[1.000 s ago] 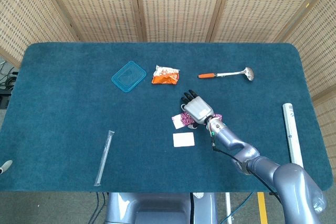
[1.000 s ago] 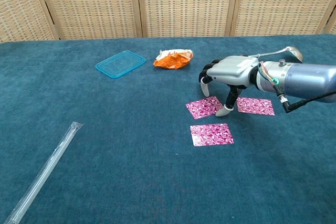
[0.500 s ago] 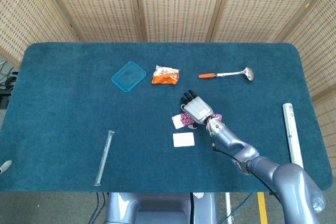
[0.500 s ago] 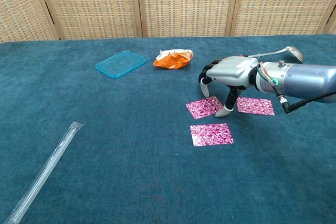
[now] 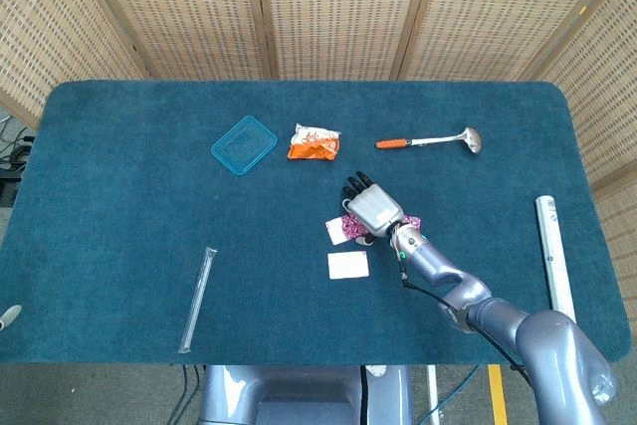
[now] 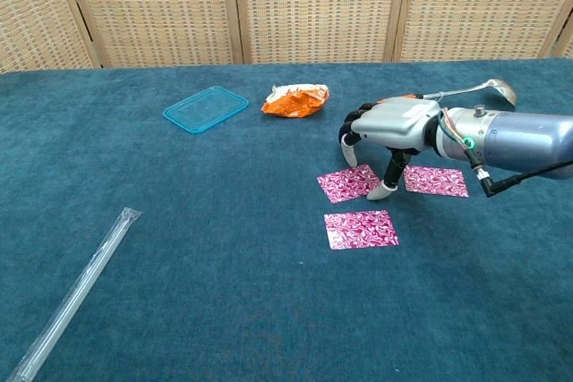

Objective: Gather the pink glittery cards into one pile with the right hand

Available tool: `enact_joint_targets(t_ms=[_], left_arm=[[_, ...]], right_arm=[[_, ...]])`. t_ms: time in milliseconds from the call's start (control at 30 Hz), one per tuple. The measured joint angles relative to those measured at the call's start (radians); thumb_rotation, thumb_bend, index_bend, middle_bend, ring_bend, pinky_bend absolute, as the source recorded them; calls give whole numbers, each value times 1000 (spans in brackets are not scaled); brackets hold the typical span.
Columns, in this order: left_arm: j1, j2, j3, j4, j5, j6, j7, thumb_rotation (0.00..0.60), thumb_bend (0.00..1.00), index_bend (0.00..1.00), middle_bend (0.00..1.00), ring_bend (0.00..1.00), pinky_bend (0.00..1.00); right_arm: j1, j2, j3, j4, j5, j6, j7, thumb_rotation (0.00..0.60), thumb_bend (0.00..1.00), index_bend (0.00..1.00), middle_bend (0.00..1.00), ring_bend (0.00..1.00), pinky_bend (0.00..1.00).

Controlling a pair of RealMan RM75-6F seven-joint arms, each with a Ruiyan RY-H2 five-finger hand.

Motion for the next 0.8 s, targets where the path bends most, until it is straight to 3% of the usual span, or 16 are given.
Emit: enact_joint_targets(t_ms=[533,800], left_arm=[[1,-1,0,2,0,1,0,600,46,0,0,0,0],[1,-1,-1,5,0,1,-3,600,46,0,0,0,0]], right_arm=[[-2,-8,-5,7,-8,7,11,600,260,460,213,0,0],[-5,-9,-8,9,-14,16,24,600,318,477,229,0,0]])
